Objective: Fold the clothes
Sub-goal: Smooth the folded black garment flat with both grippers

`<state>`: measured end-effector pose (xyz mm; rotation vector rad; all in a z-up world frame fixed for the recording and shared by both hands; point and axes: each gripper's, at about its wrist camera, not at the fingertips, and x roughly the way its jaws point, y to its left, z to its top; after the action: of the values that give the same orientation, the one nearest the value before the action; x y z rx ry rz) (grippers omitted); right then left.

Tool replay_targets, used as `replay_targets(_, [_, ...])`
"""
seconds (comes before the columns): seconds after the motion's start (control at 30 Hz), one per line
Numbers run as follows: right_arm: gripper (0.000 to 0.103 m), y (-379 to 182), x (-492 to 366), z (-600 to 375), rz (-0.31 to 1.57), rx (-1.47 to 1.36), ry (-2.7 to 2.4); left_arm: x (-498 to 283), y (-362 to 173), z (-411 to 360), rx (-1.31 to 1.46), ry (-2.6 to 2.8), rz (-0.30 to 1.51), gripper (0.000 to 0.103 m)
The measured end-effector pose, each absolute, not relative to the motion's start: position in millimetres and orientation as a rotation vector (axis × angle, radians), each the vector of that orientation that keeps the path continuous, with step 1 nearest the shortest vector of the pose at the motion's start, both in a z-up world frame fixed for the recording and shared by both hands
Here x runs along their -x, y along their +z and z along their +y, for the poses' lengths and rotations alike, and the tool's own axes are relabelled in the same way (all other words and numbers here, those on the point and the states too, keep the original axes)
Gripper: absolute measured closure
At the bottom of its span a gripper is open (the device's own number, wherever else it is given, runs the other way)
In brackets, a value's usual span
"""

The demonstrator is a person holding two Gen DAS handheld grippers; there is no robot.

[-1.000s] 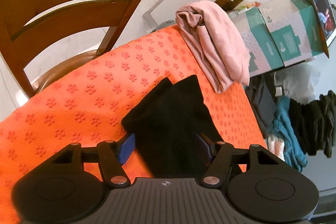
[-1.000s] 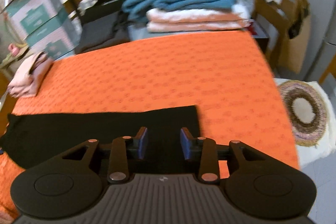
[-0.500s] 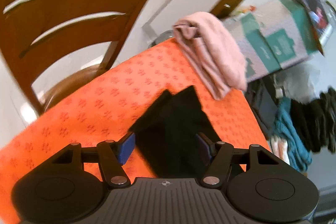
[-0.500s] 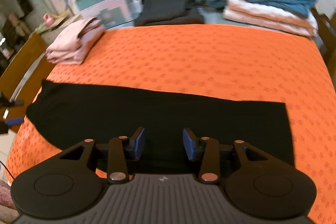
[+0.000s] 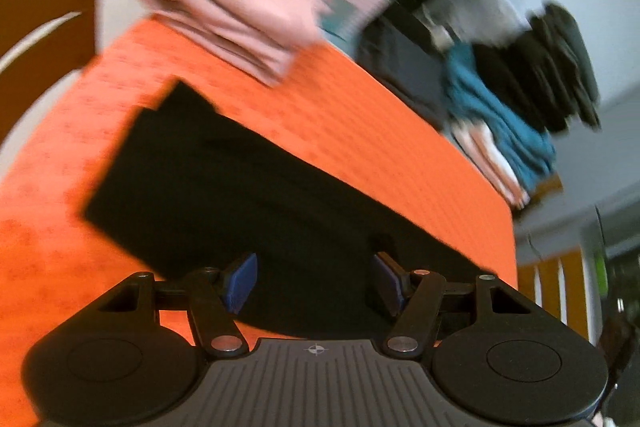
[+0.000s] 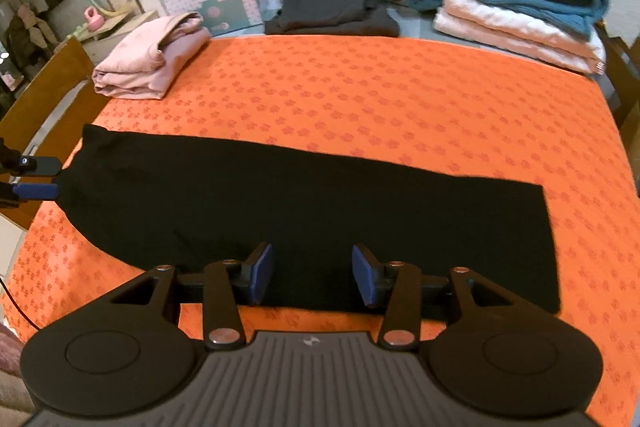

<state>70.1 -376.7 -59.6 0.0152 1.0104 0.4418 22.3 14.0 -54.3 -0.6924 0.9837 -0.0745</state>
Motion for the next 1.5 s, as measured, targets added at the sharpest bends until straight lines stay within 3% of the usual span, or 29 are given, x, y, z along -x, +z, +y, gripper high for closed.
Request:
replay_targets(0.1, [0.045, -60, -63, -390, 1.013, -0.023, 0.414, -36, -58, -7, 0.667, -0.166, 1.014, 0.036])
replay_targets(0.67, [0.045, -69, -37, -448, 1.026, -0.119, 0.272, -97, -96, -99, 0.550, -0.374, 1.172, 0.039])
replay_targets(1.13, [0.045, -75, -35, -459, 1.030, -0.155, 0.250, -116, -101, -116, 0.348, -0.229, 1.056, 0.046])
replay_targets(1.5, [0.045, -75, -46, -439, 1.023, -0.136, 0.308, -85, -87, -128, 0.293, -0.363, 1.078, 0.046])
